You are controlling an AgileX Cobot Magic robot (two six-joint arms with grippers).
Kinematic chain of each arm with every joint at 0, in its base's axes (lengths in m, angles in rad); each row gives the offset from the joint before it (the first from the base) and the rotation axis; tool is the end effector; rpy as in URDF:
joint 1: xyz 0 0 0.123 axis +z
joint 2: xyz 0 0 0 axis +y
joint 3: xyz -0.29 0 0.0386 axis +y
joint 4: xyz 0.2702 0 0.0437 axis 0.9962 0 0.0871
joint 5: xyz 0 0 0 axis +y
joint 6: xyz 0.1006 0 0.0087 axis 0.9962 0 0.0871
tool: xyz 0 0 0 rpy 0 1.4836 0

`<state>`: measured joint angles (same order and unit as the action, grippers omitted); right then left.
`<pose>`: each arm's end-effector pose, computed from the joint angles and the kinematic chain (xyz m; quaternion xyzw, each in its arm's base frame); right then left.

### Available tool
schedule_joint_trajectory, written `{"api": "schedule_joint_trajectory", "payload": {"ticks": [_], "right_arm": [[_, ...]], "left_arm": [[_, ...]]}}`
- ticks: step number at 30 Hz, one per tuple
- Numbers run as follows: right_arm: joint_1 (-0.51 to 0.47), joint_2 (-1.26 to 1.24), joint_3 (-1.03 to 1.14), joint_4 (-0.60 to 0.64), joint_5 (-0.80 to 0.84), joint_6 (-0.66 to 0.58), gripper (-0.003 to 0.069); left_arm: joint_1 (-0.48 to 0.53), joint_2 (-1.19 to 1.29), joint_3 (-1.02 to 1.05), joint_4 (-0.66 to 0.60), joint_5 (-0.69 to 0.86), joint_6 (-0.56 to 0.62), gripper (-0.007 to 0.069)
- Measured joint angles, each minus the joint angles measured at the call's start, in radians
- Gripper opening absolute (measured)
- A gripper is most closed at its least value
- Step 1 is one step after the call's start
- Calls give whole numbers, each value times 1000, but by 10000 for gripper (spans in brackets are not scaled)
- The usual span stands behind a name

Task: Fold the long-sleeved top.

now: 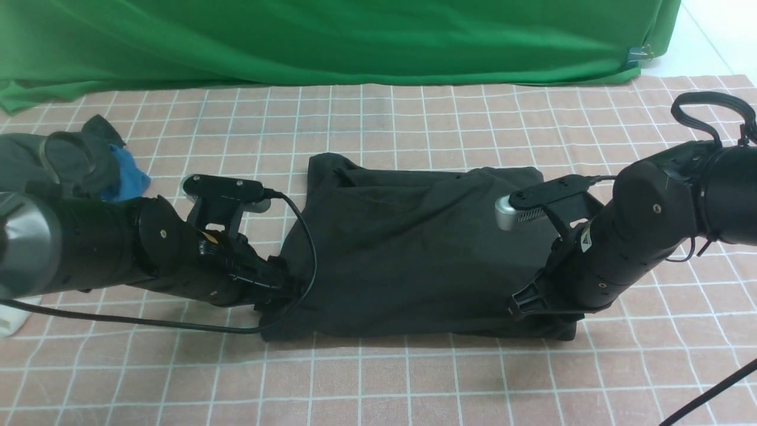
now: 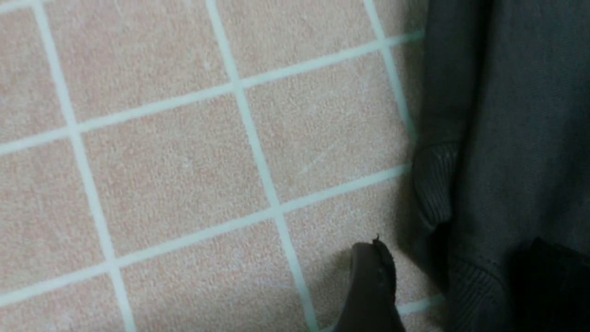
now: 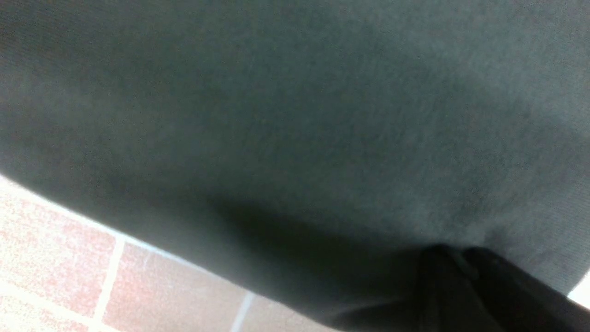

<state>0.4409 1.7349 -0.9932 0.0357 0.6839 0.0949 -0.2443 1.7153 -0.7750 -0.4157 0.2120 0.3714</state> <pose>0.3042 0.1460 0.1542 -0.1587 0.9804 0.0430 0.1084 0.3130 -0.0869 0.1247 0.1113 0.9587 -0.0768 0.2502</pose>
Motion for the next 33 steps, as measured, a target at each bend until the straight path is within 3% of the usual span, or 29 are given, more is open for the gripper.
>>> {"api": "schedule_joint_trajectory", "payload": {"ticks": [6, 14, 27, 31, 33], "right_arm": [[0, 0, 0, 0, -3, -6, 95], [0, 0, 0, 2, -3, -10, 95], [0, 0, 0, 2, -4, -11, 95], [0, 0, 0, 2, -4, -12, 95], [0, 0, 0, 2, -4, -12, 95]], "left_arm": [[0, -4, -3, -3, -5, 74, 425], [1, -89, -42, -2, 25, 82, 425], [1, 82, -128, 36, 63, 97, 413], [1, 86, -131, 40, 70, 117, 352], [1, 86, -136, 38, 88, 142, 244]]}}
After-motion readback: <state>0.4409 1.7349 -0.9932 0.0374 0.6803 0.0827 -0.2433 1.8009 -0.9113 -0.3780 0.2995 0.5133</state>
